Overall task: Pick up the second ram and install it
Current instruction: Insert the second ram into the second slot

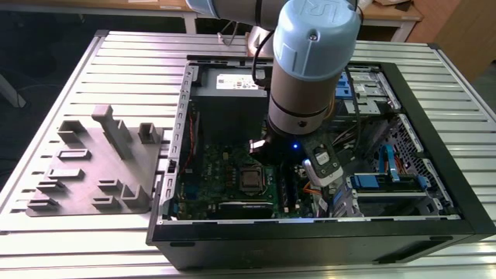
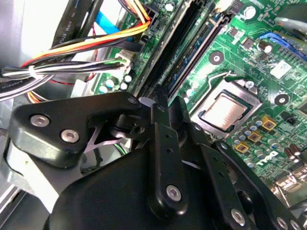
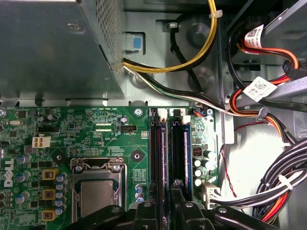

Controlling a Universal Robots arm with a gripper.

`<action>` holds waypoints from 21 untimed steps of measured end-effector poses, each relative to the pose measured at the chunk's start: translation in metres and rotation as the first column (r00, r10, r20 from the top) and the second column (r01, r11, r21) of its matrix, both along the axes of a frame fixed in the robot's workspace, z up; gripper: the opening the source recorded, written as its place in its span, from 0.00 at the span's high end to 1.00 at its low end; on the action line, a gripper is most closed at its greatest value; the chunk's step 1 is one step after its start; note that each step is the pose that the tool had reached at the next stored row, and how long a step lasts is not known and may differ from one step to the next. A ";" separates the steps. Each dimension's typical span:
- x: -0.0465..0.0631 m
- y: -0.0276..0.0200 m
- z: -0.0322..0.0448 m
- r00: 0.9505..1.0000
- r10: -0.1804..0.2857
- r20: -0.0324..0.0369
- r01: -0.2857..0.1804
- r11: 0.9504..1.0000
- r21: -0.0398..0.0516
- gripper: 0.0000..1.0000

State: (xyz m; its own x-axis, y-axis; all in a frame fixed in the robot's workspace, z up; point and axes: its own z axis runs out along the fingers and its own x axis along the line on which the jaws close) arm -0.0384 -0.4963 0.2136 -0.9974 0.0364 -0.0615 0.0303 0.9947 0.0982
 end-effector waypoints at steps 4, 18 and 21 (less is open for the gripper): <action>0.000 0.0000 0.0064 1.000 0.000 0.000 0.000 1.000 0.000 0.78; 0.000 0.0000 0.0225 1.000 0.000 0.000 0.000 1.000 0.000 0.78; 0.000 0.0000 0.0225 1.000 0.000 0.000 0.000 1.000 0.000 0.86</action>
